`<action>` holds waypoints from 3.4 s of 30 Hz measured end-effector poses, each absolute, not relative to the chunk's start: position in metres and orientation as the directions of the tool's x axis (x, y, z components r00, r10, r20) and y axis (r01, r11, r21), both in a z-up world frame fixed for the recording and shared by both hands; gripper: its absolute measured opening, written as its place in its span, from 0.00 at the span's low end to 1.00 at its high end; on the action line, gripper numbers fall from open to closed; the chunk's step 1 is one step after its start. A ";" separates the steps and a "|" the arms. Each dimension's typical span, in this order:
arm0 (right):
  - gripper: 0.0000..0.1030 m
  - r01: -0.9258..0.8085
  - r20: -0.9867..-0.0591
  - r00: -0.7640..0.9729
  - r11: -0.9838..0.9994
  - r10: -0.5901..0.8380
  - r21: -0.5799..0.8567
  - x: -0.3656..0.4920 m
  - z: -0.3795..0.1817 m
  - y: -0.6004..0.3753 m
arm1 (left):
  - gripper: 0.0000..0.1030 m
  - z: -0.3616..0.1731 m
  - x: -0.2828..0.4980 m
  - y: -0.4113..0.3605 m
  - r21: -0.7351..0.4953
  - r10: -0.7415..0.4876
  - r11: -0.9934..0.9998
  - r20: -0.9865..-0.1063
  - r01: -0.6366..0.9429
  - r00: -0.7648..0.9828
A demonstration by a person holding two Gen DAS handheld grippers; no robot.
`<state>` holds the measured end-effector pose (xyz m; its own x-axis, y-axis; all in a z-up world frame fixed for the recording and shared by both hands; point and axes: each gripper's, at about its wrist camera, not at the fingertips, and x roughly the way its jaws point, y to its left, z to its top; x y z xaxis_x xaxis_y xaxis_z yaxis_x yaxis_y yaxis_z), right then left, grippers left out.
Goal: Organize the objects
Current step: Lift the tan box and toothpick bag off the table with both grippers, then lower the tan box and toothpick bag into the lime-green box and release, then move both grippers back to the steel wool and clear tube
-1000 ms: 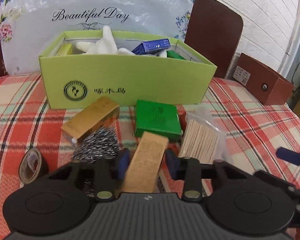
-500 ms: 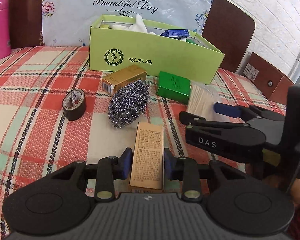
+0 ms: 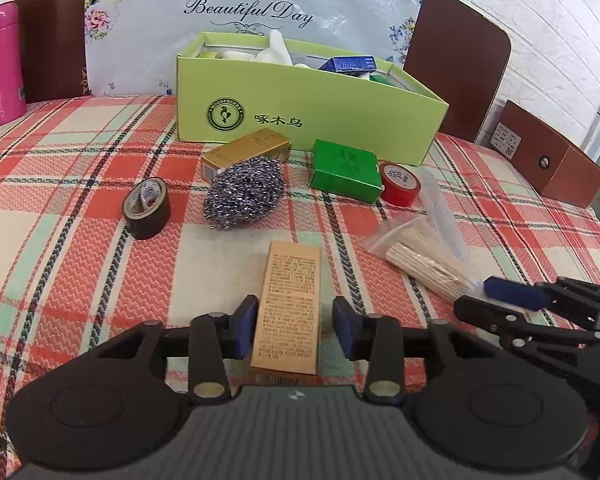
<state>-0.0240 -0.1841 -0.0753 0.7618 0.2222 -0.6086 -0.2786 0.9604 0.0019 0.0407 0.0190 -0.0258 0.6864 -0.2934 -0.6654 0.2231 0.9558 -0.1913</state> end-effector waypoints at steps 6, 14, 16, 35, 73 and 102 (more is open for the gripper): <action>0.68 -0.241 -0.603 0.767 0.969 0.219 0.046 -0.005 -0.076 -0.179 | 0.49 -0.025 0.039 0.017 -0.187 -0.282 0.959 -0.672 0.212 0.684; 0.32 -0.347 -0.643 0.710 0.937 0.285 0.033 -0.006 -0.077 -0.157 | 0.45 -0.025 0.041 0.020 -0.183 -0.272 0.962 -0.678 0.201 0.683; 0.32 -0.381 -0.646 0.700 0.924 0.306 0.025 -0.013 -0.075 -0.152 | 0.45 -0.026 0.041 0.019 -0.181 -0.269 0.963 -0.677 0.200 0.685; 0.22 -0.331 -0.617 0.733 0.943 0.285 0.043 -0.023 -0.079 -0.129 | 0.31 -0.022 0.032 0.016 -0.144 -0.244 0.969 -0.684 0.201 0.687; 0.30 -0.097 -0.381 0.923 0.991 0.056 -0.087 0.174 -0.011 -0.182 | 0.63 0.087 0.222 0.023 -0.243 -0.279 0.952 -0.425 0.188 0.861; 1.00 -0.003 -0.409 0.911 0.994 0.047 0.109 0.048 -0.014 -0.203 | 0.85 0.042 0.059 0.022 -0.146 -0.175 0.980 -0.328 0.133 0.928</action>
